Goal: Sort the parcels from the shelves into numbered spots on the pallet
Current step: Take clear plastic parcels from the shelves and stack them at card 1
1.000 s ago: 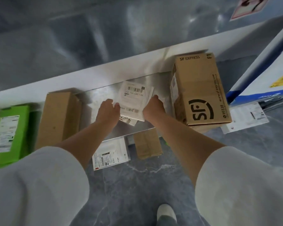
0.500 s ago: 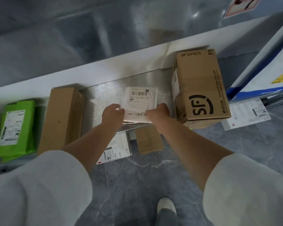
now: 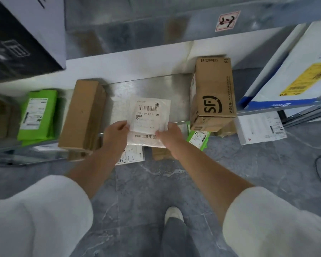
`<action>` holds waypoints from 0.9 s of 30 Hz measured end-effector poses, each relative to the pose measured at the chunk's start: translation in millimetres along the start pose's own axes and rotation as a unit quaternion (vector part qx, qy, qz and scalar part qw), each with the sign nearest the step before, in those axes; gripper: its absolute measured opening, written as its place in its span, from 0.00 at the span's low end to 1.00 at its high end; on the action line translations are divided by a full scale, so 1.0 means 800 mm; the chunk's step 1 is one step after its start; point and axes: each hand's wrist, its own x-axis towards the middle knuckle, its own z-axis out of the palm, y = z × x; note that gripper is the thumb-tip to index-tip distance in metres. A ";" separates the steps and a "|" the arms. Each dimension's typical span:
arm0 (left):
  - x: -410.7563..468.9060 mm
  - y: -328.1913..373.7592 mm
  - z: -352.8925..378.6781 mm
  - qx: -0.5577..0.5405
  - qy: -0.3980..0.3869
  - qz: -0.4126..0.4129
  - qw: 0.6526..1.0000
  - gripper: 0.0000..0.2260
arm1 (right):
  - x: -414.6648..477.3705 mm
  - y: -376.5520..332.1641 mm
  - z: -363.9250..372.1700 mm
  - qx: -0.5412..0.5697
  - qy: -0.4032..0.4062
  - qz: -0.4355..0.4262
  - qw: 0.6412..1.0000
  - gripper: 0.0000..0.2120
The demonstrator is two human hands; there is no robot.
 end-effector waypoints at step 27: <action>-0.551 -0.078 -0.356 -0.146 0.137 0.209 0.957 0.10 | -0.638 -0.050 0.063 -0.005 -0.079 -0.190 0.979 0.12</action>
